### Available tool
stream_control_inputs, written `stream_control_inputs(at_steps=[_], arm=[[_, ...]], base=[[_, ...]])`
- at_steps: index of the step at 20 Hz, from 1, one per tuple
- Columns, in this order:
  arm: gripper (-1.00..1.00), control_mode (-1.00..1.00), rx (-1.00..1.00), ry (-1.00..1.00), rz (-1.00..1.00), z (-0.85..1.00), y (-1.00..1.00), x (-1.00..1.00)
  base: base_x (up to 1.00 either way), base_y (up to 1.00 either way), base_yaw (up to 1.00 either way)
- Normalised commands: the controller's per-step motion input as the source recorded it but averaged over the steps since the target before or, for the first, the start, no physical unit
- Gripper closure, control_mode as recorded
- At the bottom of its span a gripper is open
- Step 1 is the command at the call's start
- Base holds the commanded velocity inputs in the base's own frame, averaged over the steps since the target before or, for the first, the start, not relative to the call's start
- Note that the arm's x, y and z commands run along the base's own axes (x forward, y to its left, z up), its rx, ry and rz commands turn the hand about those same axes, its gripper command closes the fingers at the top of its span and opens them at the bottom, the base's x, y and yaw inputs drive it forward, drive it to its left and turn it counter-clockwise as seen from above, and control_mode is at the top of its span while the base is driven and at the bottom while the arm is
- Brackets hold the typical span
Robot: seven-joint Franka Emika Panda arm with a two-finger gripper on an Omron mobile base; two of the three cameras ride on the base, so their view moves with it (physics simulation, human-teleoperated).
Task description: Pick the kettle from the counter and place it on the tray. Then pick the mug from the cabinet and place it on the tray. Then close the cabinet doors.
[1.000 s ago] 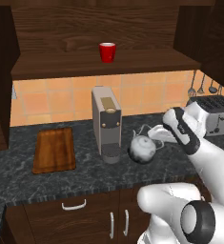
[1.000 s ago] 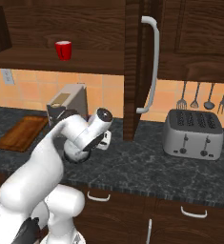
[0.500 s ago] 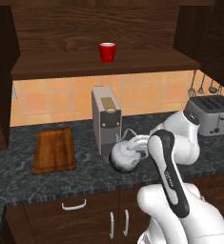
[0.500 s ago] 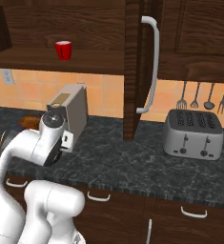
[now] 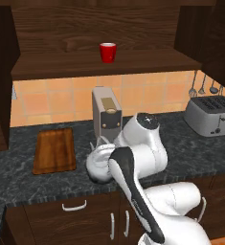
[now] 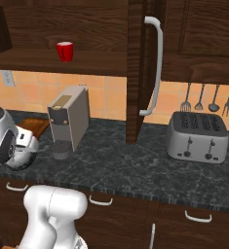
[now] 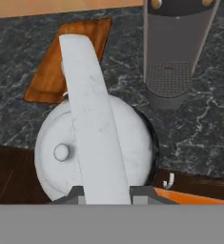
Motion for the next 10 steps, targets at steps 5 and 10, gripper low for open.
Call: stream_control_inputs(at_steps=[5,10], arm=[[1.0,-1.0,-0.07,0.0,-0.21,-0.15,0.87,0.45],[1.0,-1.0,0.0,0.04,-0.1,-0.05,0.26,0.39]], base=[[0.0,0.0,0.0],[0.0,0.0,0.0]])
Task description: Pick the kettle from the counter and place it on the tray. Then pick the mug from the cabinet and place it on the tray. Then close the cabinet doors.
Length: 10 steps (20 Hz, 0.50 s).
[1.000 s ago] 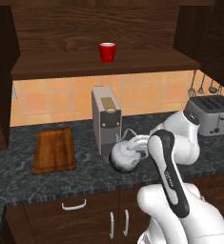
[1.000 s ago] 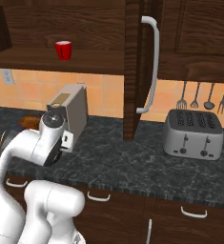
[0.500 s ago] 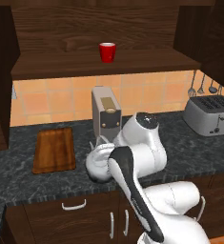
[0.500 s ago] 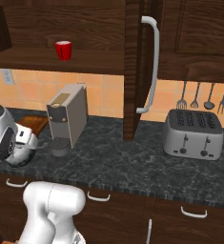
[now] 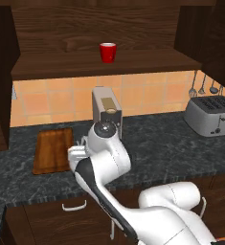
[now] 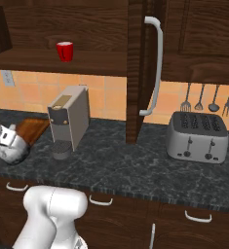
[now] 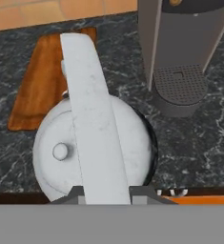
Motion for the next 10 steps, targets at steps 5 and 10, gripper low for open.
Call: stream_control_inputs(at_steps=[5,10], arm=[[1.0,-1.0,0.06,0.11,0.01,0.0,0.04,0.05],[1.0,-1.0,0.17,0.01,-0.05,-0.04,0.47,0.43]], base=[[0.0,0.0,0.0],[0.0,0.0,0.0]])
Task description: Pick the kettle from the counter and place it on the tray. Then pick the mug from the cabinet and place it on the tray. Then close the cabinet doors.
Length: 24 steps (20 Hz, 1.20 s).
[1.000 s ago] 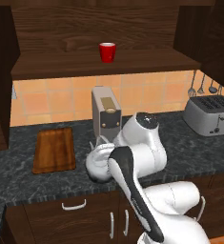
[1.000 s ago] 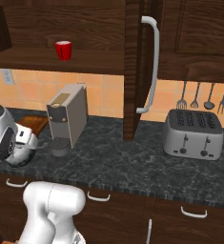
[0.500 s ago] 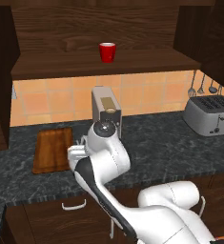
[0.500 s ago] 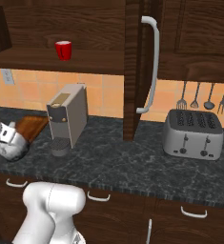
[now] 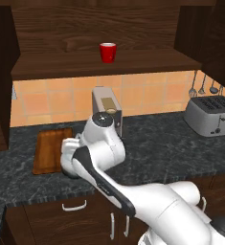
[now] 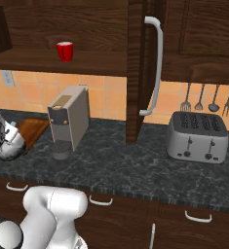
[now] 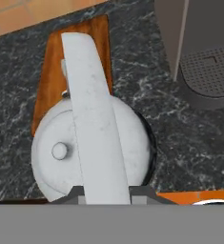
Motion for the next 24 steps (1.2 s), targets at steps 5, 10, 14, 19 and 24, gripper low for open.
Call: stream_control_inputs(at_steps=[5,10,14,19,24], arm=[[1.0,-1.0,0.11,0.04,-0.13,0.0,0.62,0.42],[1.0,-1.0,0.04,0.1,-0.13,-0.01,0.36,0.64],[1.0,-1.0,0.0,0.01,-0.12,-0.01,0.34,0.66],[1.0,-1.0,0.03,0.0,-0.12,-0.02,0.31,0.68],[1.0,-1.0,0.01,0.0,-0.11,-0.07,0.28,0.64]], base=[[0.0,0.0,0.0],[0.0,0.0,0.0],[0.0,0.0,0.0],[0.0,0.0,0.0],[0.0,0.0,0.0]])
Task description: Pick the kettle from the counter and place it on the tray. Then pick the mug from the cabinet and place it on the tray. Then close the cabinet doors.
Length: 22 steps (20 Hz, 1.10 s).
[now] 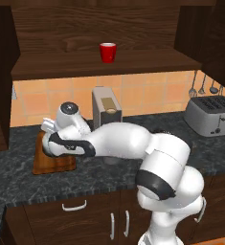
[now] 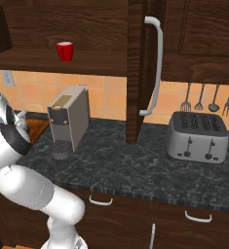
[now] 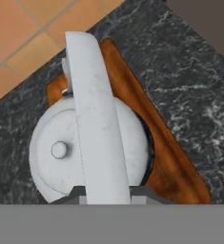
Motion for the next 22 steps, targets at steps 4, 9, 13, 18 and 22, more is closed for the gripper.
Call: stream_control_inputs(at_steps=[4,9,13,18,22], arm=[[1.0,-1.0,0.01,0.0,-0.11,-0.11,0.24,0.57],[1.0,-1.0,0.0,0.0,-0.09,-0.18,0.16,0.4],[1.0,-1.0,0.0,0.0,-0.01,-0.19,0.0,0.0],[-1.0,-1.0,0.0,0.0,-0.02,-0.12,0.0,0.0],[-1.0,-1.0,0.0,-0.01,0.0,-0.08,0.0,-0.04]], base=[[0.0,0.0,0.0],[0.0,0.0,0.0],[0.0,0.0,0.0],[0.0,0.0,0.0],[0.0,0.0,0.0]])
